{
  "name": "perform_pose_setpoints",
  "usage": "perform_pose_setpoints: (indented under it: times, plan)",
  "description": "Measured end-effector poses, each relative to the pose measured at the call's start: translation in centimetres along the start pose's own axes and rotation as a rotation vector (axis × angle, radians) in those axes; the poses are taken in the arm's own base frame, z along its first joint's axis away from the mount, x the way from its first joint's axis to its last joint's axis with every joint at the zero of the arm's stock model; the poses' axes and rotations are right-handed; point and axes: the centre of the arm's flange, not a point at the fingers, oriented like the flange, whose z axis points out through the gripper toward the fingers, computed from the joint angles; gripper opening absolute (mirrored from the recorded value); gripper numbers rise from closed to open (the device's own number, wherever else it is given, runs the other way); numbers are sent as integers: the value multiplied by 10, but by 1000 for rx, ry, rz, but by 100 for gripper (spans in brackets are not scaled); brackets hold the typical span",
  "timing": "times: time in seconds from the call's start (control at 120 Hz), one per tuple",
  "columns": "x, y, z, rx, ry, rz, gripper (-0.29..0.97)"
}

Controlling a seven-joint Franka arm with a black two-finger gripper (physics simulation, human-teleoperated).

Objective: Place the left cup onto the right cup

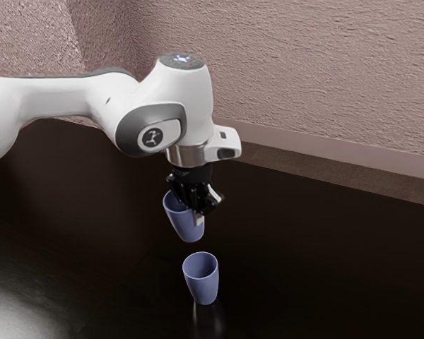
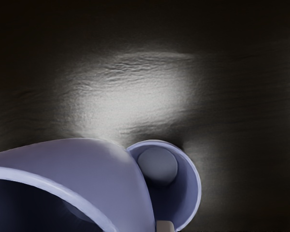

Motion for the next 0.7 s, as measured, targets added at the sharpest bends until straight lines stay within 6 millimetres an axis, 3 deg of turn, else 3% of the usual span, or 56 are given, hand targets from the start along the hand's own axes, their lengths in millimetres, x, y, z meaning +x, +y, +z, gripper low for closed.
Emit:
perform_pose_setpoints:
  times: [0.35,0.7]
  plan:
    - [-8,10,10,4,-18,-5,-10]
    - [-12,6,21,6,-37,-30,-10]
